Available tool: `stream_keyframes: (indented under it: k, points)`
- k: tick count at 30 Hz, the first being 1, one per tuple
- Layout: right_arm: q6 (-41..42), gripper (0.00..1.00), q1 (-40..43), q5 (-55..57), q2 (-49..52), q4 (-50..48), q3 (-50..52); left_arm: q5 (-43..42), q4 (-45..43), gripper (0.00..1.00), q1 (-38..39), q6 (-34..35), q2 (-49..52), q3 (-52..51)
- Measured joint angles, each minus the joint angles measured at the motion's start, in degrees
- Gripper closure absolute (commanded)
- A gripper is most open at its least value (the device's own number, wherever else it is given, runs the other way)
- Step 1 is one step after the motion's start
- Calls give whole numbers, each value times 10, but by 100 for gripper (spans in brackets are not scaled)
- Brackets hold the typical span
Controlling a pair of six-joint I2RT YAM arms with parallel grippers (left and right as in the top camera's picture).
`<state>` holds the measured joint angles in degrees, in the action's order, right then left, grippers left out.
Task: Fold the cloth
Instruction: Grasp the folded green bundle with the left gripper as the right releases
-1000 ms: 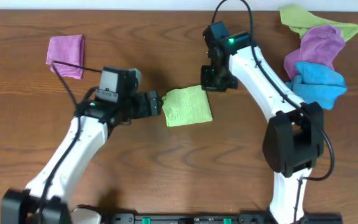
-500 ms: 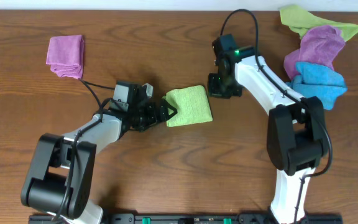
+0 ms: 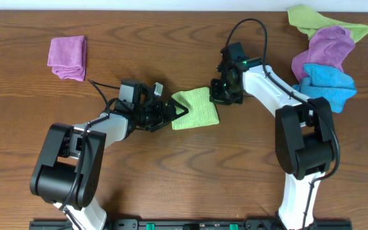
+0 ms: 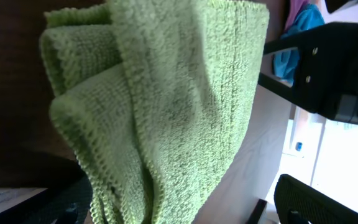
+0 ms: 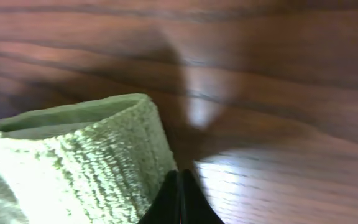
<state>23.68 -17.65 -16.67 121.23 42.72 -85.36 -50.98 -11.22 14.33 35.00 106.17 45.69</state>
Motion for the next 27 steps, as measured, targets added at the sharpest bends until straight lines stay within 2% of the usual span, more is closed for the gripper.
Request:
stream_keyframes:
  k: [4,7,11,14,16,21,27]
  points:
    - [0,98,-6,-14,0,-7,0,-10,-4,0,0,6,6,3]
    - [1,98,-7,-21,0,-5,0,-16,-6,16,0,11,13,6]
    - [2,98,-6,-25,0,-4,0,-12,-6,32,-1,14,24,7]
    - [2,98,-7,-31,0,-4,0,-12,-4,37,0,16,29,7]
    - [2,98,-6,-34,0,-4,0,-9,-2,44,0,21,30,7]
    - [2,98,-7,-46,0,-3,0,4,4,71,0,26,36,4]
    - [2,99,-7,-60,0,5,0,12,2,94,0,36,44,1]
